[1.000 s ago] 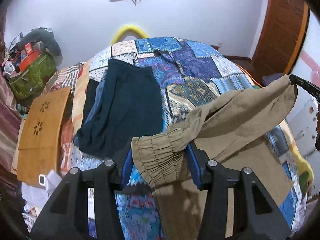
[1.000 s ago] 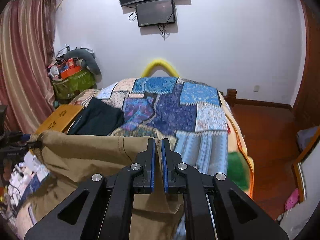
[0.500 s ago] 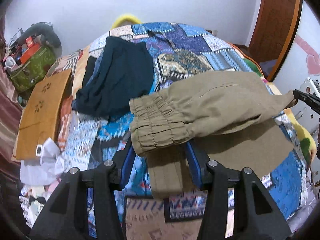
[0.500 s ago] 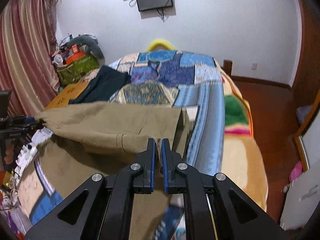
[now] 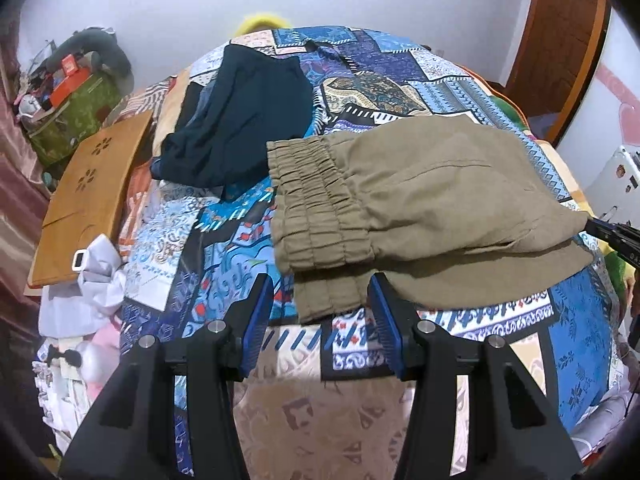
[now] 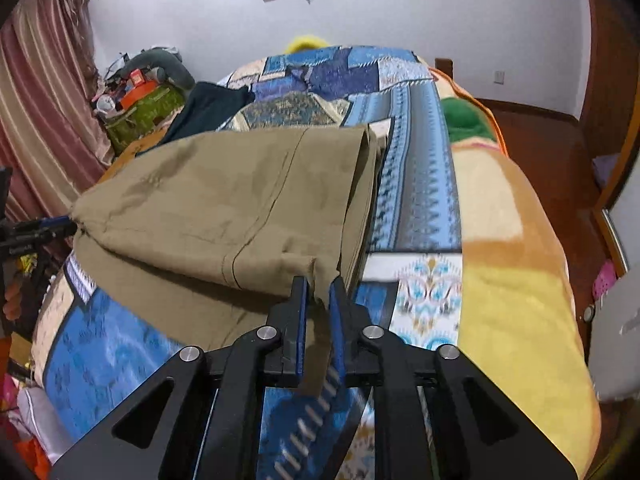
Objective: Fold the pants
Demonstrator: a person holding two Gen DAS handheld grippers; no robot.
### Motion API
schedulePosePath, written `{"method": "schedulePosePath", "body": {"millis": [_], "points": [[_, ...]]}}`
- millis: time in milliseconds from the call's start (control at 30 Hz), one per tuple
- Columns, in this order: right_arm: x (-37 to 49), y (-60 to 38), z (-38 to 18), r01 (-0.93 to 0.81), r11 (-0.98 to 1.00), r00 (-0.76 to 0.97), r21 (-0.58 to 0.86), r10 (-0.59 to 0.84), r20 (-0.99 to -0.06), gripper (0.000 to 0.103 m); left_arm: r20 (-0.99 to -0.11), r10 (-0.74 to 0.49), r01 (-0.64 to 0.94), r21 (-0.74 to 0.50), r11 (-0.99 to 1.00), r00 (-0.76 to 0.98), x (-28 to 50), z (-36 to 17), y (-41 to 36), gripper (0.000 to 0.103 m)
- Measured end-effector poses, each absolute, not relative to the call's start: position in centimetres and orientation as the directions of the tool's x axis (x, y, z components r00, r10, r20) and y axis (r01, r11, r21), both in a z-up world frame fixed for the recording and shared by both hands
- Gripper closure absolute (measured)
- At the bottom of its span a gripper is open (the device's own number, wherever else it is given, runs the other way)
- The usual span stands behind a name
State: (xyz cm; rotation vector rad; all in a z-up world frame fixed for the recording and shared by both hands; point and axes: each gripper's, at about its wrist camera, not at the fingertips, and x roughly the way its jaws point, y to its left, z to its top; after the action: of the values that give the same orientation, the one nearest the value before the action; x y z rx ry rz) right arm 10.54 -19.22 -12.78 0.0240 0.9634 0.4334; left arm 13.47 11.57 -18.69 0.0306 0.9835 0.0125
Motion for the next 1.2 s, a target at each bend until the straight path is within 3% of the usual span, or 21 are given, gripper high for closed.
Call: {"method": "schedulePosePath", "body": {"millis": [100, 200, 267, 367, 467, 567, 733, 1000, 1133, 1200], "points": [[9.8, -19.2, -12.0, -0.351, 0.918, 0.512, 0.184, 0.353, -0.783, 0.089, -0.818, 0.045, 0.007, 0.06, 0.998, 0.574, 12.7, -17.8, 11.3, 0.048], [9.3, -19.6, -10.8, -0.341, 0.92, 0.537, 0.191, 0.358, -0.764, 0.089, -0.798, 0.059, 0.007, 0.079, 0.997, 0.599, 12.3, -16.8, 10.9, 0.03], [9.1, -19.4, -10.0, -0.35, 0.916, 0.549, 0.195, 0.37, -0.749, 0.082, -0.788, 0.075, 0.012, 0.105, 0.994, 0.611, 12.4, -16.2, 10.4, 0.016], [8.7, -18.2, -9.0, -0.384, 0.907, 0.564, 0.171, 0.377, -0.734, 0.067, -0.781, 0.073, 0.045, 0.128, 0.991, 0.62, 13.0, -15.8, 9.2, 0.008], [8.5, -16.4, -8.5, -0.434, 0.887, 0.561, 0.154, 0.401, -0.724, 0.05, -0.795, 0.08, 0.094, 0.17, 0.981, 0.601, 13.9, -16.7, 7.5, 0.007], [8.4, -14.2, -8.4, -0.495, 0.859, 0.548, 0.13, 0.425, -0.721, 0.046, -0.813, 0.083, 0.146, 0.202, 0.968, 0.576, 14.6, -17.9, 5.9, 0.007], [9.0, -11.0, -9.7, -0.57, 0.813, 0.494, 0.116, 0.452, -0.743, 0.046, -0.809, 0.115, 0.213, 0.285, 0.935, 0.577, 15.3, -19.5, 3.4, 0.007], [9.9, -7.1, -11.9, -0.644, 0.759, 0.436, 0.095, 0.467, -0.77, 0.046, -0.807, 0.058, 0.252, 0.251, 0.935, 0.588, 17.4, -18.0, 2.5, 0.008], [10.3, -5.9, -12.5, -0.664, 0.744, 0.45, 0.065, 0.468, -0.761, 0.047, -0.822, -0.004, 0.269, 0.182, 0.946, 0.569, 18.1, -17.2, 2.5, 0.024], [10.8, -5.8, -12.6, -0.661, 0.746, 0.451, 0.078, 0.478, -0.754, 0.058, -0.823, -0.005, 0.279, 0.188, 0.942, 0.568, 18.0, -17.4, 2.2, 0.028]]}}
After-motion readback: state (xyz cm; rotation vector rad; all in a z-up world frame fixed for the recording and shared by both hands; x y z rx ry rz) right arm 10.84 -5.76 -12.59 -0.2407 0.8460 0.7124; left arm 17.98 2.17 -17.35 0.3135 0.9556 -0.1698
